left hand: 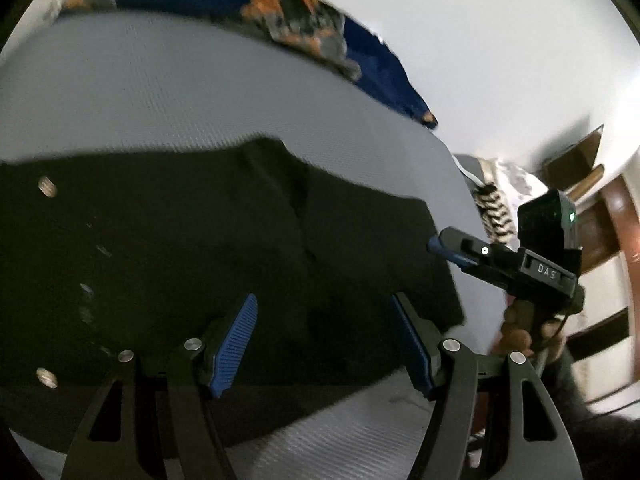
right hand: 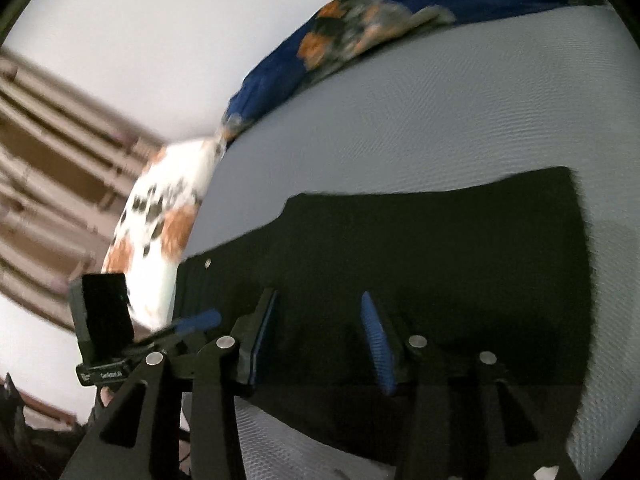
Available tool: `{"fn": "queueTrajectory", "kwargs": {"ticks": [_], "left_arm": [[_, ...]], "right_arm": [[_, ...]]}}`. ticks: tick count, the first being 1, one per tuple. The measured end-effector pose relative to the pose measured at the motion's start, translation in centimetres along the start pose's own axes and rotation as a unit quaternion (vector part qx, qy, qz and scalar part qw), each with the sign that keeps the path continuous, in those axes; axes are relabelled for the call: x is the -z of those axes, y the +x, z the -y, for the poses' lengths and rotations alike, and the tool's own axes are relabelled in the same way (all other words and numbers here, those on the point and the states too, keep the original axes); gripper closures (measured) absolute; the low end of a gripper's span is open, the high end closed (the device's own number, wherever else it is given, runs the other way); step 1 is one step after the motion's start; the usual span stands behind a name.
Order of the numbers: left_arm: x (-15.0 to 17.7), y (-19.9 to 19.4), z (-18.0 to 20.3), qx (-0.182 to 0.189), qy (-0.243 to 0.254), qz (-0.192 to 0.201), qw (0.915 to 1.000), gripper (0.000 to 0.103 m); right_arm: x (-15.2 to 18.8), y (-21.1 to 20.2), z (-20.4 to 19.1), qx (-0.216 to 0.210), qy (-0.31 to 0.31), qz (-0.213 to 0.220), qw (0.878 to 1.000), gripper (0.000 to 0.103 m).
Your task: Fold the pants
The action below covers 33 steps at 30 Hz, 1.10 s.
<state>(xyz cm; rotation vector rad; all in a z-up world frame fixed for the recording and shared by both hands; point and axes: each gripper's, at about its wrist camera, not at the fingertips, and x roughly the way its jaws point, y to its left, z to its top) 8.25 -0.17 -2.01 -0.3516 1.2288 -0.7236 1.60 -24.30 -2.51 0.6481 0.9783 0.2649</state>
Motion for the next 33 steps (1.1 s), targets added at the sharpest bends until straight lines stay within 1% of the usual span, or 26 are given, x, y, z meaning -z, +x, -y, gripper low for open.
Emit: {"fn": "queueTrajectory", "kwargs": {"ticks": [2, 4, 6, 7, 11, 12, 14, 15, 18, 20, 21, 22, 24, 26, 27, 31, 33], "left_arm": [[0.0, 0.8, -0.1, 0.013, -0.020, -0.018, 0.9996, 0.035], [0.1, 2.0, -0.2, 0.034, -0.046, -0.038, 0.9977, 0.036], [0.2, 3.4, -0.5, 0.052, -0.078, -0.062, 0.9937, 0.036], [0.3, 3.8, -0.6, 0.054, -0.085, -0.067, 0.9926, 0.037], [0.3, 5.7, -0.7, 0.040, -0.101, -0.083, 0.9906, 0.039], [0.3, 6.1, -0.7, 0.043, -0.107, -0.089, 0.9894, 0.040], [0.6, 7.2, -0.7, 0.049, -0.120, -0.104, 0.9862, 0.047], [0.7, 7.3, -0.7, 0.054, -0.124, -0.104, 0.9854, 0.050], [1.2, 8.5, -0.2, 0.077, -0.143, -0.122, 0.9791, 0.055], [1.2, 9.0, 0.0, 0.081, -0.149, -0.121, 0.9781, 0.056], [1.1, 9.2, 0.1, 0.080, -0.153, -0.120, 0.9777, 0.062], [1.1, 9.4, 0.0, 0.079, -0.156, -0.120, 0.9772, 0.075], [1.0, 10.1, -0.3, 0.068, -0.167, -0.124, 0.9757, 0.093], [1.2, 9.9, -0.6, 0.066, -0.167, -0.122, 0.9761, 0.095], [1.1, 9.5, -0.2, 0.063, -0.159, -0.117, 0.9783, 0.096], [0.4, 7.1, 1.9, 0.053, -0.099, -0.083, 0.9903, 0.097], [0.2, 6.2, 2.0, 0.049, -0.091, -0.073, 0.9919, 0.097]], "right_arm": [[0.5, -1.2, 0.8, 0.010, 0.011, 0.017, 1.000, 0.061], [0.8, -2.1, 1.4, 0.018, 0.021, 0.031, 0.999, 0.058], [1.2, -2.7, 2.1, 0.022, 0.034, 0.041, 0.998, 0.057], [1.2, -2.9, 2.4, 0.021, 0.039, 0.044, 0.998, 0.057], [1.2, -3.2, 3.3, 0.017, 0.055, 0.052, 0.997, 0.057], [1.1, -3.3, 3.4, 0.015, 0.057, 0.053, 0.997, 0.057], [1.1, -3.3, 3.7, 0.011, 0.062, 0.053, 0.997, 0.057], [1.1, -3.3, 3.8, 0.007, 0.065, 0.053, 0.996, 0.057], [1.2, -3.4, 4.0, 0.001, 0.065, 0.052, 0.997, 0.057], [1.2, -3.4, 3.9, 0.003, 0.063, 0.052, 0.997, 0.057], [1.3, -3.4, 3.8, 0.003, 0.061, 0.051, 0.997, 0.057], [1.3, -3.3, 3.8, 0.005, 0.060, 0.051, 0.997, 0.057], [1.4, -3.3, 3.7, 0.009, 0.058, 0.051, 0.997, 0.057], [1.4, -3.2, 3.5, 0.013, 0.057, 0.051, 0.997, 0.057], [1.4, -3.2, 3.4, 0.016, 0.056, 0.053, 0.997, 0.057], [1.4, -3.2, 3.4, 0.023, 0.053, 0.053, 0.997, 0.057], [1.4, -3.1, 3.4, 0.024, 0.053, 0.051, 0.997, 0.057]]}}
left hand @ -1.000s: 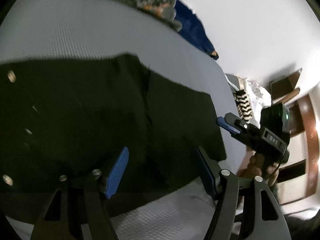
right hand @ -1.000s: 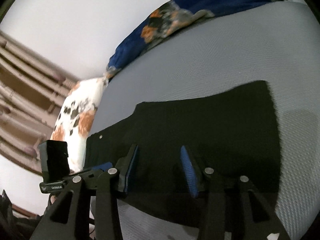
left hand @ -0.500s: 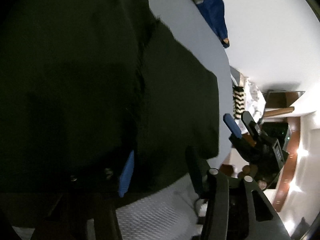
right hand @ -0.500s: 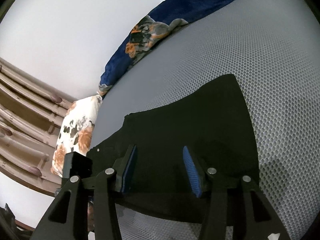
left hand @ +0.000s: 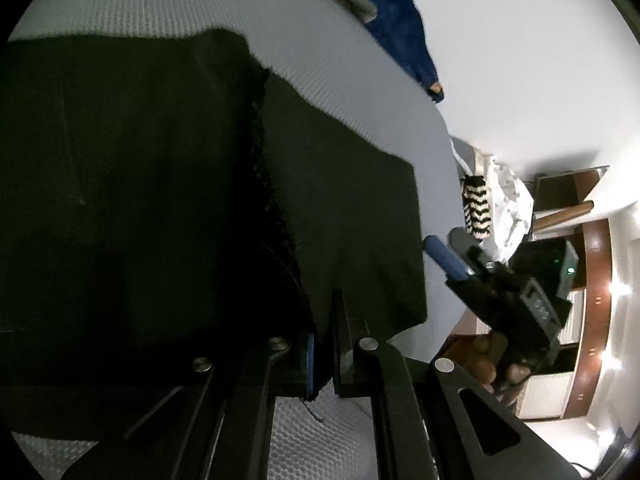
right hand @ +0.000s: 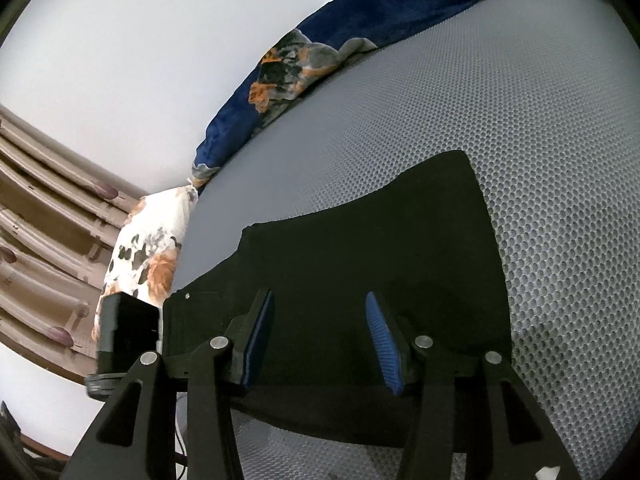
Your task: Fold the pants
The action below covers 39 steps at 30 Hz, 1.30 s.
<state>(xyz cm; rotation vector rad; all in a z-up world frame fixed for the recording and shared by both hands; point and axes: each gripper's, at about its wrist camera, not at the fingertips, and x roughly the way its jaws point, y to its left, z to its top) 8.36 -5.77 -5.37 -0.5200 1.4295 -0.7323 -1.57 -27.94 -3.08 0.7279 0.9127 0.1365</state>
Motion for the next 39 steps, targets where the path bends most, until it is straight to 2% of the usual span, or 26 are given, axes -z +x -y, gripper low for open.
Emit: {"fn": "queueTrajectory", "kwargs": {"ticks": [3, 6, 9, 11, 13, 15, 17, 21, 25, 32, 36, 39], "left_arm": [[0.2, -0.6, -0.9, -0.033, 0.013, 0.007, 0.9994, 0.097], [0.6, 0.6, -2.7, -0.065, 0.003, -0.010, 0.9979, 0.097], [0.9, 1.8, -2.2, -0.094, 0.034, -0.006, 0.9950, 0.094], [1.1, 2.0, -1.3, -0.116, 0.063, -0.006, 0.9912, 0.092], [1.2, 1.8, -0.4, -0.141, 0.089, -0.007, 0.9859, 0.084], [1.2, 1.4, 0.5, -0.176, 0.121, 0.005, 0.9770, 0.083], [1.2, 0.4, 1.2, -0.194, 0.156, 0.025, 0.9683, 0.081], [-0.3, -0.7, 2.9, -0.204, 0.196, 0.086, 0.9553, 0.057], [-2.3, 0.1, 4.1, -0.208, 0.233, 0.126, 0.9417, 0.057], [-5.7, 3.4, 3.2, -0.215, 0.237, 0.109, 0.9410, 0.057], [-7.1, 5.1, 1.8, -0.232, 0.229, 0.095, 0.9408, 0.057], [-6.9, 5.5, 2.2, -0.246, 0.249, 0.097, 0.9317, 0.057]], "right_arm": [[0.1, 0.3, 0.1, 0.013, -0.005, -0.004, 1.000, 0.057], [0.3, 1.0, 0.6, 0.030, 0.001, -0.014, 0.999, 0.057], [0.8, 2.2, 1.3, 0.075, 0.001, -0.035, 0.997, 0.057], [1.1, 2.9, 1.7, 0.092, 0.001, -0.048, 0.995, 0.059], [0.9, 3.0, 1.7, 0.095, -0.002, -0.050, 0.994, 0.059], [0.5, 2.7, 1.2, 0.105, -0.016, -0.046, 0.993, 0.058], [-0.1, 2.4, 0.5, 0.131, -0.041, -0.028, 0.990, 0.058], [-2.1, 2.3, -0.4, 0.171, -0.088, 0.001, 0.981, 0.060], [-4.2, 3.6, -0.5, 0.209, -0.117, 0.009, 0.971, 0.068], [-6.2, 5.8, 0.4, 0.247, -0.145, 0.003, 0.958, 0.073], [-6.4, 6.5, 0.8, 0.248, -0.148, -0.003, 0.957, 0.073], [-6.4, 6.7, 0.8, 0.249, -0.151, -0.007, 0.957, 0.073]]}}
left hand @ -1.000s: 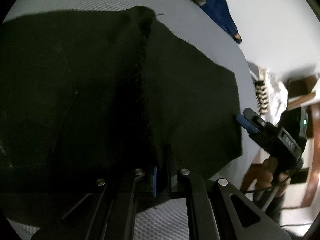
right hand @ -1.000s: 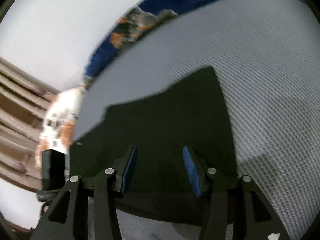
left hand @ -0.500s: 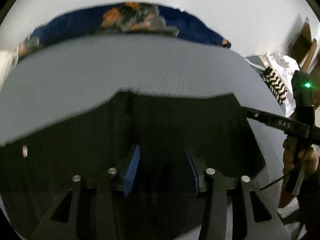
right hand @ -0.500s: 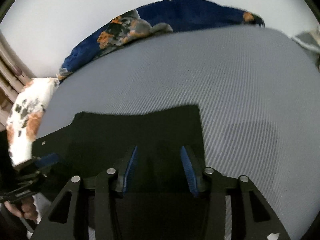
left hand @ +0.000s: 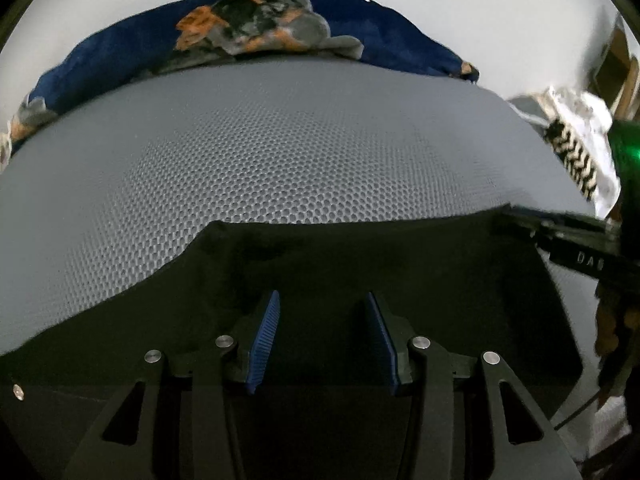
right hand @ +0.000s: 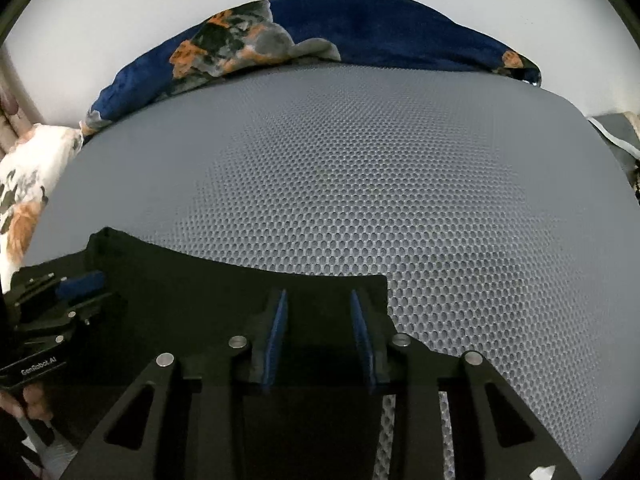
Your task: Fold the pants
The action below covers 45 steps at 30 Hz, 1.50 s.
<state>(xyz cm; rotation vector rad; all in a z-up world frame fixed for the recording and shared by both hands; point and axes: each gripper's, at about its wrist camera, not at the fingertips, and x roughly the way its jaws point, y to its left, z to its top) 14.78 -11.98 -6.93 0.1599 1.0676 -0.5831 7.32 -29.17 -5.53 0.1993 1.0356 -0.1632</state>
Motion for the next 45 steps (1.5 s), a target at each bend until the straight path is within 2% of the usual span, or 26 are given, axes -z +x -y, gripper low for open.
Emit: {"fn": "queueTrajectory", "kwargs": {"ticks": [2, 5, 10, 16, 18, 21, 27, 30, 34, 40, 45], "left_arm": [[0.1, -0.2, 0.4, -0.009, 0.017, -0.001, 0.9998, 0.057], [0.7, -1.3, 0.5, 0.001, 0.018, -0.008, 0.9998, 0.057], [3.9, -4.7, 1.2, 0.016, 0.031, -0.008, 0.9994, 0.056], [7.9, -6.1, 2.5, 0.040, 0.020, -0.036, 0.9984, 0.056], [9.2, -6.2, 2.9, 0.036, 0.021, -0.042, 0.9983, 0.056], [10.2, -6.7, 3.4, 0.028, 0.033, -0.037, 0.9984, 0.056], [10.1, -7.2, 2.8, 0.033, 0.012, -0.042, 0.9985, 0.056], [9.4, -8.4, 1.7, 0.042, -0.011, -0.036, 0.9984, 0.056], [8.8, -10.7, 0.0, 0.025, -0.018, -0.016, 0.9994, 0.056], [8.9, -14.5, -5.3, -0.001, -0.069, 0.005, 0.9976, 0.051], [10.1, -16.5, -9.6, -0.025, -0.110, -0.001, 0.9936, 0.048]], "right_arm": [[-0.1, -0.2, -0.1, 0.002, -0.002, 0.000, 1.000, 0.073], [0.3, -1.4, -0.3, -0.006, 0.004, 0.004, 1.000, 0.073], [2.6, -3.8, -0.9, -0.013, -0.002, 0.004, 1.000, 0.072], [6.8, -4.7, -1.4, -0.028, -0.003, -0.038, 0.999, 0.072], [7.7, -4.9, -1.4, -0.028, -0.002, -0.046, 0.999, 0.072], [8.8, -5.3, -1.5, -0.027, -0.004, -0.059, 0.998, 0.072], [9.9, -5.6, -2.4, -0.020, -0.018, -0.069, 0.997, 0.071], [10.0, -5.5, -2.8, -0.017, -0.025, -0.069, 0.997, 0.070], [10.0, -5.4, -3.4, -0.021, -0.025, -0.071, 0.997, 0.070], [10.1, -5.2, -5.2, -0.034, -0.037, -0.076, 0.996, 0.070], [10.2, -5.0, -7.4, -0.048, -0.052, -0.079, 0.994, 0.070]]}}
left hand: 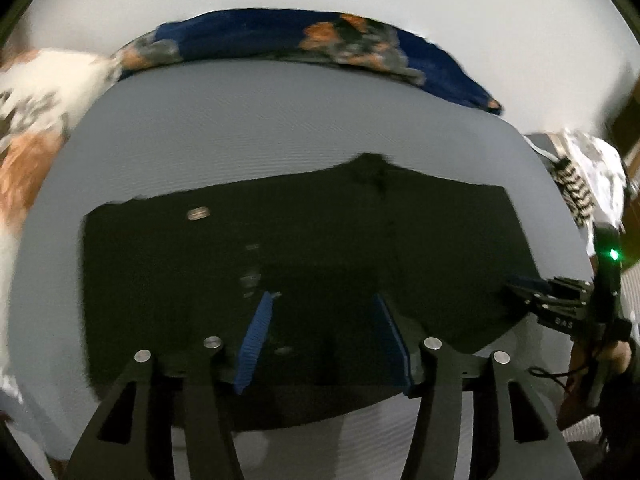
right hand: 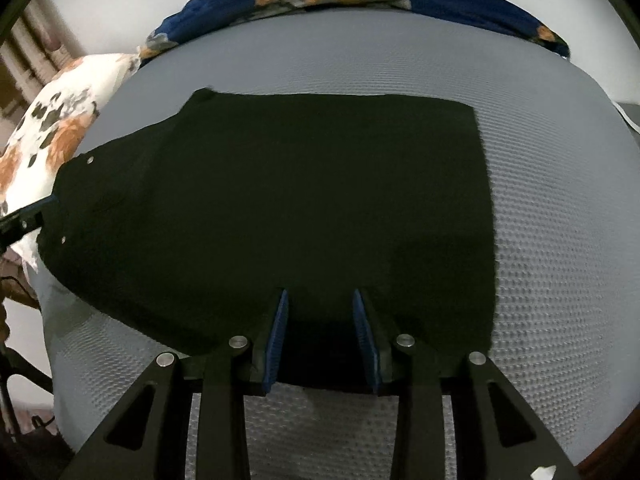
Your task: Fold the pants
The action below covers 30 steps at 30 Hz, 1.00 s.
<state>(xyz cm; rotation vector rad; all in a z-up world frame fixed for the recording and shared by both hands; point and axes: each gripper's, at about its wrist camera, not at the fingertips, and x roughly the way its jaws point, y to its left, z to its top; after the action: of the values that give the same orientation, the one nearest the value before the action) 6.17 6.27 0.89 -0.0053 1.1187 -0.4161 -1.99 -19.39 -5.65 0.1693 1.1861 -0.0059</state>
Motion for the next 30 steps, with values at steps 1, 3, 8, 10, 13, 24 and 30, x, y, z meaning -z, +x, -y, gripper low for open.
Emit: {"fn": "queueTrajectory", "kwargs": {"ticks": [1, 3, 8, 10, 13, 24, 30], "left_arm": [[0.1, -0.4, -0.9, -0.005, -0.009, -0.001, 0.9999, 0.048], [0.3, -1.0, -2.6, -0.013, -0.028, 0.001, 0.9995, 0.047], [0.8, -2.5, -7.4, -0.030, -0.071, 0.005, 0.9970, 0.046], [1.0, -3.0, -8.7, -0.035, -0.081, 0.007, 0.9961, 0.046], [1.2, -3.4, -10.8, -0.039, -0.102, 0.011, 0.9940, 0.045], [2.8, -2.2, -16.3, 0.046, -0.194, -0.009, 0.9799, 0.040], [3.8, -0.1, -18.9, 0.102, -0.239, -0.035, 0.9650, 0.040]], "right_arm": [[-0.1, 0.1, -0.3, -0.004, -0.001, -0.001, 1.000, 0.070], [-0.3, 0.4, -1.1, -0.009, -0.005, -0.003, 1.000, 0.070], [-0.8, 1.0, -3.4, -0.025, -0.019, -0.008, 0.999, 0.070], [-1.0, 1.2, -4.2, -0.030, -0.025, -0.011, 0.999, 0.070], [-1.3, 1.7, -5.5, -0.038, -0.035, -0.014, 0.999, 0.070], [-2.0, 2.5, -7.7, -0.049, -0.041, -0.018, 0.998, 0.059], [-2.1, 2.7, -8.1, -0.042, -0.042, -0.022, 0.998, 0.056]]}}
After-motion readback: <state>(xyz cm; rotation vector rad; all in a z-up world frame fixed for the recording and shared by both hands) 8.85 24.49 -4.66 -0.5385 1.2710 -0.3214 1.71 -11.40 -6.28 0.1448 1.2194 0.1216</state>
